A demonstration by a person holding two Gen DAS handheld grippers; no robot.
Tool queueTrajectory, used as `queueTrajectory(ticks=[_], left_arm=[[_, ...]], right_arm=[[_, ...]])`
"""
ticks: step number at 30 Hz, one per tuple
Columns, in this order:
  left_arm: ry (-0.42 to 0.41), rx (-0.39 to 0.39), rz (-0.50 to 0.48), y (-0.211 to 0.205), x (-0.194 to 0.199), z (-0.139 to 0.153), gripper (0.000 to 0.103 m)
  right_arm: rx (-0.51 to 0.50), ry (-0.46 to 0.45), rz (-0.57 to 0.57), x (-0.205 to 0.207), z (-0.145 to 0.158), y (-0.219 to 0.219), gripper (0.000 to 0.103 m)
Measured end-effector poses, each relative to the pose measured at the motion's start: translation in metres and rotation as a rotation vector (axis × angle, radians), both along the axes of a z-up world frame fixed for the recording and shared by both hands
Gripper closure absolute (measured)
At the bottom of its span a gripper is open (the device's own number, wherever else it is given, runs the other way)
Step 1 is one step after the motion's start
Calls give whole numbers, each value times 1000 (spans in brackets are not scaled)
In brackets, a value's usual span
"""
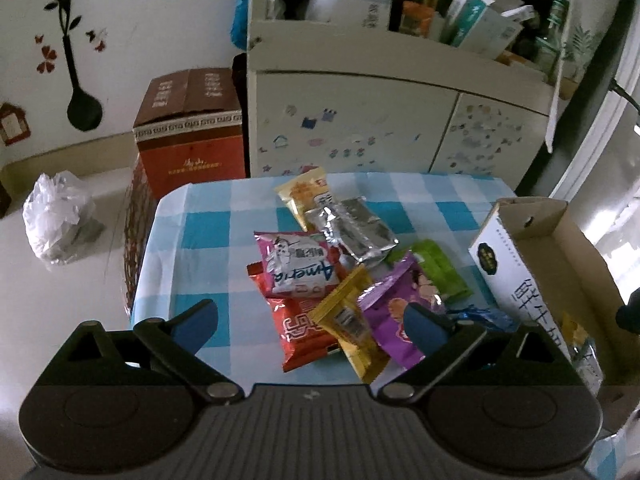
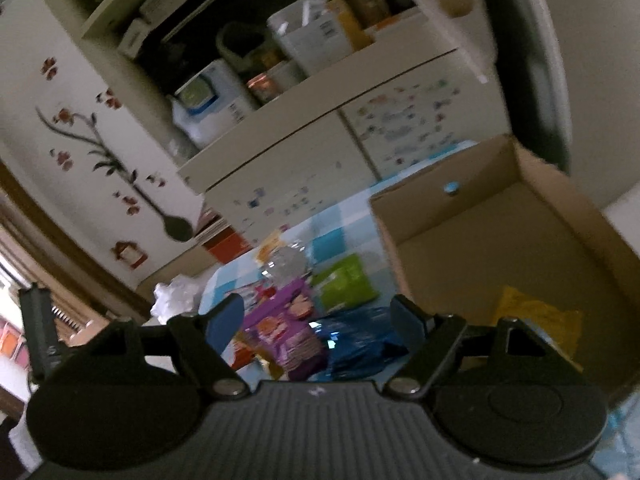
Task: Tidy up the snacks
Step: 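Move both tools back to the snack pile, left tool toward the pink 'America' packet, then lower the left tool toward the purple packet while the right tool lowers toward the blue foil packet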
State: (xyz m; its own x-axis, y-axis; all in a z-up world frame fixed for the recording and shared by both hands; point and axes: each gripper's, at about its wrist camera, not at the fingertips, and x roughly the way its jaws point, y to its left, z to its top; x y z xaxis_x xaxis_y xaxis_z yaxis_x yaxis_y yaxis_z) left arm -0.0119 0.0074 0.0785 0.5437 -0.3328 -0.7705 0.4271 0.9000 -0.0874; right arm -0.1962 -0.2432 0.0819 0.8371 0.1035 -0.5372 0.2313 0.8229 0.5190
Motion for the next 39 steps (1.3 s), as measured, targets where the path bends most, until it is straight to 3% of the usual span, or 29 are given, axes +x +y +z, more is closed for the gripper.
queueTrajectory(ticks=[7,13,31,39], left_arm=[[33,-30,22,-1,14,-19,2],[-7,-22,8,-23,26,-25,2],[16,33,-10,-71,52,-57,2],[-37,135,-68,-79,39,-67,0]], right_arm=[[44,30,29,32,-16,7,22],[38,79,24,56,-33,15,22],[-190,179,68,95,-59,45,22],[-211,228,72,97,-69,48,17]])
